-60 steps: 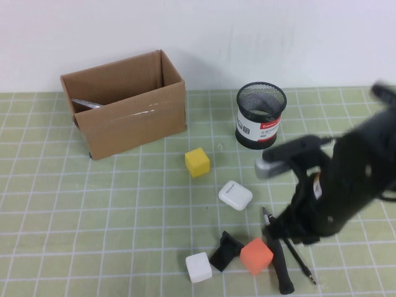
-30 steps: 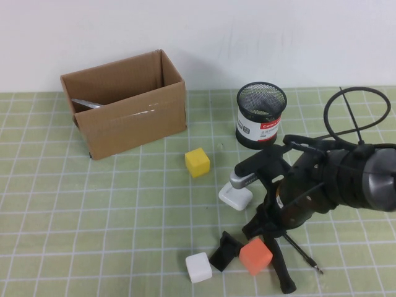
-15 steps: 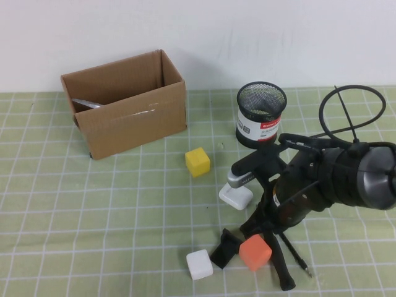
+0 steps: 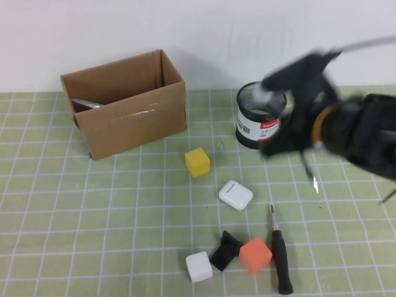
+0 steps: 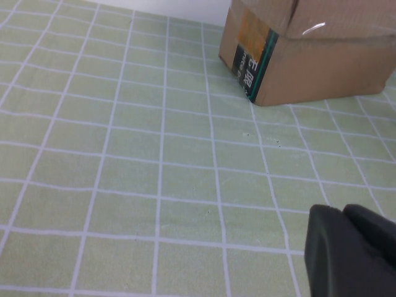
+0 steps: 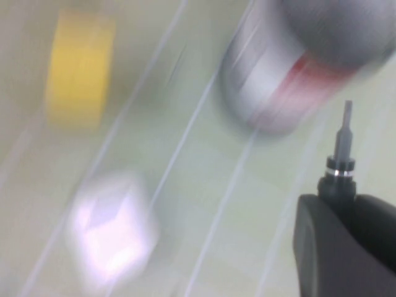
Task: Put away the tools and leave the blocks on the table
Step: Pick up the long Screwdriver from the table, then place the long Screwdriver into the round holder
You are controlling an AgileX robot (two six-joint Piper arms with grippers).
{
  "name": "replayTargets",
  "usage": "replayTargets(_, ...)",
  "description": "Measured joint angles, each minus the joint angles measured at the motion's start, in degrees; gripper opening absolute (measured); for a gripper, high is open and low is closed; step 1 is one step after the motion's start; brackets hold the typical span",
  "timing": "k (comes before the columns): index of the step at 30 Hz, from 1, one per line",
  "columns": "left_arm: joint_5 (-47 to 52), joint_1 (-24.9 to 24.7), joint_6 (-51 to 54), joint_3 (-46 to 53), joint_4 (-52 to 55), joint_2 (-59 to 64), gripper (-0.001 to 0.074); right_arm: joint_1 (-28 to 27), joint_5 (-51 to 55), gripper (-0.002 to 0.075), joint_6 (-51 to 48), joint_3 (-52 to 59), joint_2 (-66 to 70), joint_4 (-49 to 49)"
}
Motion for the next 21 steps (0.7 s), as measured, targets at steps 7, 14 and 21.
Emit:
replayTargets(7,0.0,0.0,0.0,0.0,0.0,0.0,-0.0004,-7.71,-11.76,-0.0007,45.37,-3.09,2.98,-39.44)
replayTargets(14,0.0,0.0,0.0,0.0,0.0,0.0,-0.0004,-10.06,-9.89,-0.0007,46.81,-11.71,11.29,-39.44)
replayTargets(21,0.0,0.0,0.0,0.0,0.0,0.0,-0.0004,-10.06,-8.58,-0.0007,43.62,-20.88,17.83,-39.44)
